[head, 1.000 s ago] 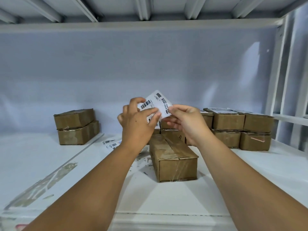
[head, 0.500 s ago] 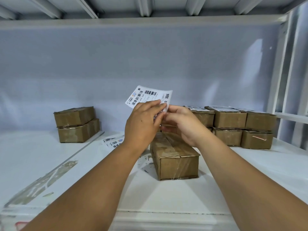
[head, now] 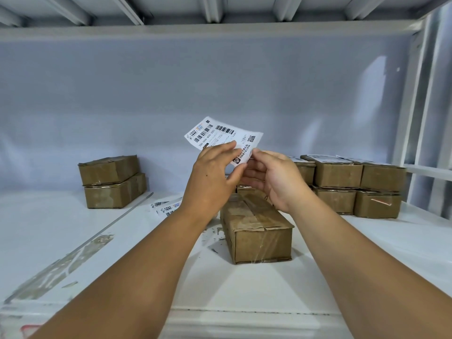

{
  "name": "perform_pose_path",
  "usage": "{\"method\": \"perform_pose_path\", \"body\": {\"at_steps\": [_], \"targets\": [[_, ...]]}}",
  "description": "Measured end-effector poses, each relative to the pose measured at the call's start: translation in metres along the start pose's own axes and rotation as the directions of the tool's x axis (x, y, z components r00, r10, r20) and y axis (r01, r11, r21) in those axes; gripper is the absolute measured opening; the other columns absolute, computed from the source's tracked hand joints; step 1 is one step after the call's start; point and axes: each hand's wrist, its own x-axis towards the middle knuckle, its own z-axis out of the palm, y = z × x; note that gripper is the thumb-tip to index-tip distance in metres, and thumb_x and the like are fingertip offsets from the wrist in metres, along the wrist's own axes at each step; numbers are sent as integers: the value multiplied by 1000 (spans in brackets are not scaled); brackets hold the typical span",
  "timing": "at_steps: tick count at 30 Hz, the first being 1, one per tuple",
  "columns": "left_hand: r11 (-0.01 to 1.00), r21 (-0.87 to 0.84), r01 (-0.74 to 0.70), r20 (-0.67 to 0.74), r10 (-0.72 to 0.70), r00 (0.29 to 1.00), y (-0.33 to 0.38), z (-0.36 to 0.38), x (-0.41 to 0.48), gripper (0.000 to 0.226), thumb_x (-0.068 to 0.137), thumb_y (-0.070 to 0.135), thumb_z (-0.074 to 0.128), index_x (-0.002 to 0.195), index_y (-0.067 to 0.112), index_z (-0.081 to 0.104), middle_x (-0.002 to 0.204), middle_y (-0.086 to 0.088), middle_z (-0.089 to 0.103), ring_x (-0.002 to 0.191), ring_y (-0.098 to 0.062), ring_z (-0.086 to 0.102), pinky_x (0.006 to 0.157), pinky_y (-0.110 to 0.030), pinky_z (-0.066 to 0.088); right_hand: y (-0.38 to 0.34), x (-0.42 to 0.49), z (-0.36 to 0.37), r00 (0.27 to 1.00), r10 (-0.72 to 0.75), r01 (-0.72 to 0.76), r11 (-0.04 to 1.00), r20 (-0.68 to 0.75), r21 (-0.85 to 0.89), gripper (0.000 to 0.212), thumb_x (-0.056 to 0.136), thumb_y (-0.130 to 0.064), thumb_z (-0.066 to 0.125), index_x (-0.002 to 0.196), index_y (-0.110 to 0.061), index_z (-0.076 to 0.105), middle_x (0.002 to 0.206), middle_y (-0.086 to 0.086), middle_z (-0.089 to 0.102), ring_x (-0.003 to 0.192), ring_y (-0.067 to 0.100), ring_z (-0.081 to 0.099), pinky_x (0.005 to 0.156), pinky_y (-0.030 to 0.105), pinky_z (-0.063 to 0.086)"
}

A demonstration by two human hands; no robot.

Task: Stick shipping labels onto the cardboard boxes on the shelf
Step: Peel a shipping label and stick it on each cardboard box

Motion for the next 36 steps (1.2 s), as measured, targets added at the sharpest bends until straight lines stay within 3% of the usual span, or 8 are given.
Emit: {"method": "perform_pose_path", "body": {"at_steps": [6, 12, 17, 22, 26, 31, 36], "targets": [[1000, 18, -24, 20, 24, 1000, 1, 0, 0, 29, 82, 20, 63, 109, 9, 70, 120, -7, 64, 114, -25, 56, 97, -10, 25, -1, -2, -1, 999, -10, 9, 1000, -37, -28, 25, 99, -10, 44, 82, -13, 62, 59, -5, 67, 53, 7, 65, 59, 20, 54], [1000, -20, -23, 2, 23, 1000, 6, -3, -1, 24, 85, 21, 59, 105, 11, 69, 107, -2, 69, 101, -20, 59, 86, -11, 32, 2, -3, 0, 999, -51, 53, 987, 19, -150, 20, 93, -6, 55, 76, -12, 65, 56, -8, 64, 51, 1, 61, 64, 20, 52], [998, -48, 42, -39, -44, 998, 5, -3, -1, 18, 89, 12, 60, 105, 10, 68, 105, -3, 69, 98, -20, 60, 82, -13, 34, 2, -3, -1, 996, -79, 85, 972, 36, -221, 16, 91, -8, 59, 80, -13, 70, 63, -7, 68, 61, 7, 63, 63, 18, 50], [993, -34, 116, -5, -116, 993, 3, -1, -1, 14, 90, 18, 58, 99, 17, 69, 96, 2, 67, 93, -19, 55, 76, -23, 39, 2, -3, -1, 997, -81, 79, 966, 1, -245, 15, 89, -8, 61, 79, -12, 71, 65, -5, 67, 63, 11, 63, 68, 25, 51], [989, 8, 149, -2, -149, 989, 0, -1, 1, 15, 89, 27, 61, 97, 22, 73, 97, 6, 68, 93, -18, 51, 74, -21, 32, 3, -2, -3, 997, -73, 60, 961, -37, -271, 15, 88, -6, 57, 82, -11, 70, 63, -4, 65, 61, 10, 62, 66, 25, 50], [936, -213, 280, 41, -278, 960, 4, -2, 2, 10, 88, 22, 64, 87, 19, 73, 83, 10, 66, 73, -2, 53, 63, -6, 34, 6, 1, -5, 995, -31, 3, 955, -90, -298, 14, 88, -5, 51, 87, -1, 65, 78, 14, 66, 62, 12, 63, 60, 21, 48], [907, -256, 333, -40, -355, 934, 3, -4, 4, 9, 87, 22, 64, 81, 19, 70, 80, 9, 65, 64, 0, 52, 58, -6, 36, 3, 0, -4, 986, 6, -52, 959, -167, -277, 21, 86, -2, 46, 68, -10, 54, 68, 9, 59, 58, 17, 55, 51, 19, 42]]}}
